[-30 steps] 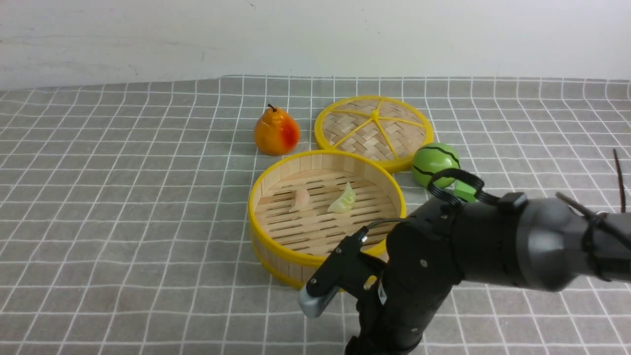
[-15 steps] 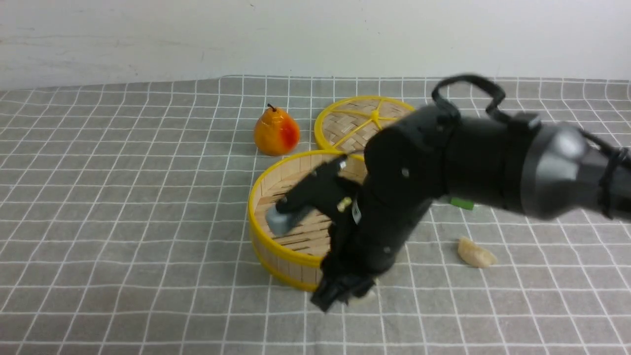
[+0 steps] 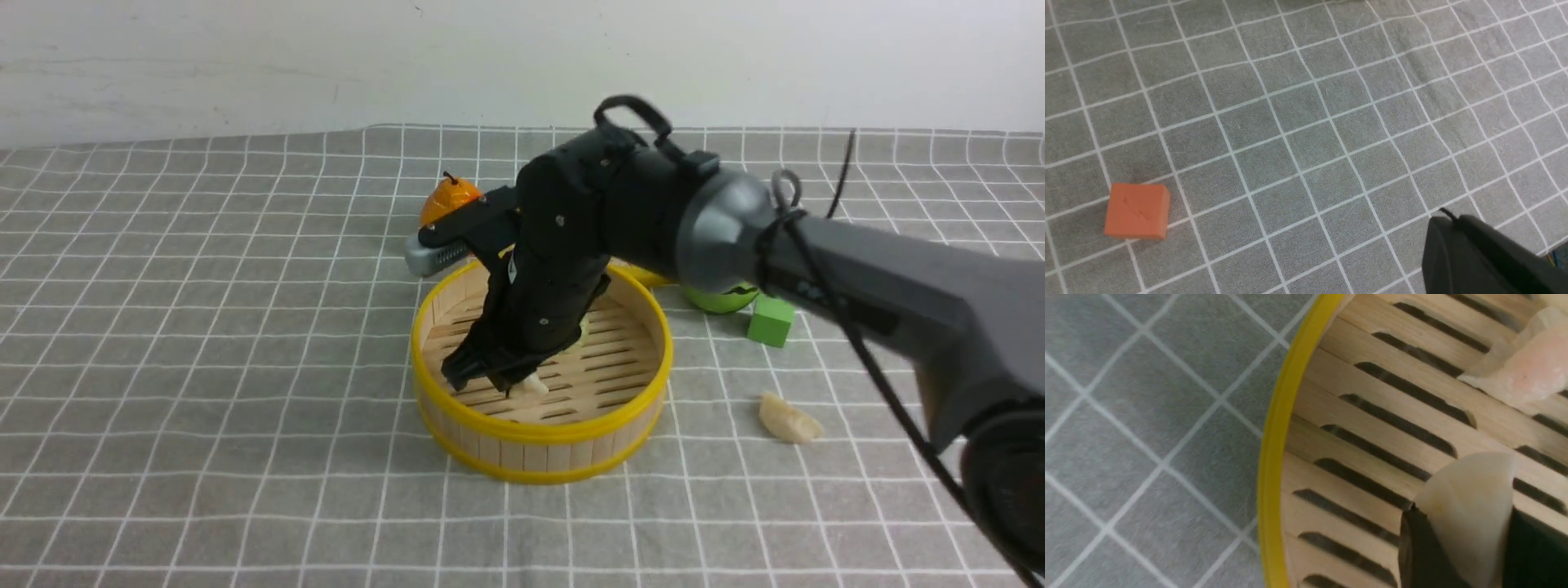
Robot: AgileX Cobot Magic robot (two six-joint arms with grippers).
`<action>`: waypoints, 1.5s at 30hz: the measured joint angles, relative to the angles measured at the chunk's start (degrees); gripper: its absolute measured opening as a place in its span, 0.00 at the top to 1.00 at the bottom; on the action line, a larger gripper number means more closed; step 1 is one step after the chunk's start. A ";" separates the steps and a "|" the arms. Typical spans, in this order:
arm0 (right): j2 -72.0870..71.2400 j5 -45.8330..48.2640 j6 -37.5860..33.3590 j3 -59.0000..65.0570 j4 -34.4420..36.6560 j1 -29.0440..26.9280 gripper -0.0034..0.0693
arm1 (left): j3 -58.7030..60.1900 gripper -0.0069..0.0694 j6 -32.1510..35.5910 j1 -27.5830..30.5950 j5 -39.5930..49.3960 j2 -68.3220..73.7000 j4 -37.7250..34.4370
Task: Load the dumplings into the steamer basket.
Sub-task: Use the right arm to put the dumpling into the steamer, then use the right arm to grab a dumpling
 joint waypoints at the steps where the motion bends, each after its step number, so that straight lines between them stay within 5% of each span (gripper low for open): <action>1: 1.01 -0.31 0.00 -0.30 -0.08 0.00 0.63 | 0.00 0.93 0.00 0.00 0.00 0.00 0.00; 7: 2.22 -0.95 0.07 -0.87 -0.19 0.00 0.61 | 0.00 0.93 0.00 0.00 0.05 0.00 0.00; 12: 2.95 6.90 0.04 -6.89 -0.19 0.00 0.36 | 0.00 0.92 0.11 0.00 0.05 0.00 0.51; 18: -0.44 17.62 -5.65 -13.19 -0.30 -0.47 0.20 | 0.00 0.92 0.18 0.00 0.05 0.00 0.81; 29: -21.81 18.15 -9.53 11.82 1.59 -11.08 0.28 | 0.00 0.91 0.23 0.00 0.12 0.00 0.81; 36: -27.19 5.62 -12.66 30.43 2.87 -21.82 0.33 | 0.00 0.90 0.23 0.00 0.12 0.00 0.81; 45: -20.30 -6.65 -18.78 33.72 6.30 -24.63 0.33 | 0.00 0.89 0.23 0.00 0.16 0.00 0.32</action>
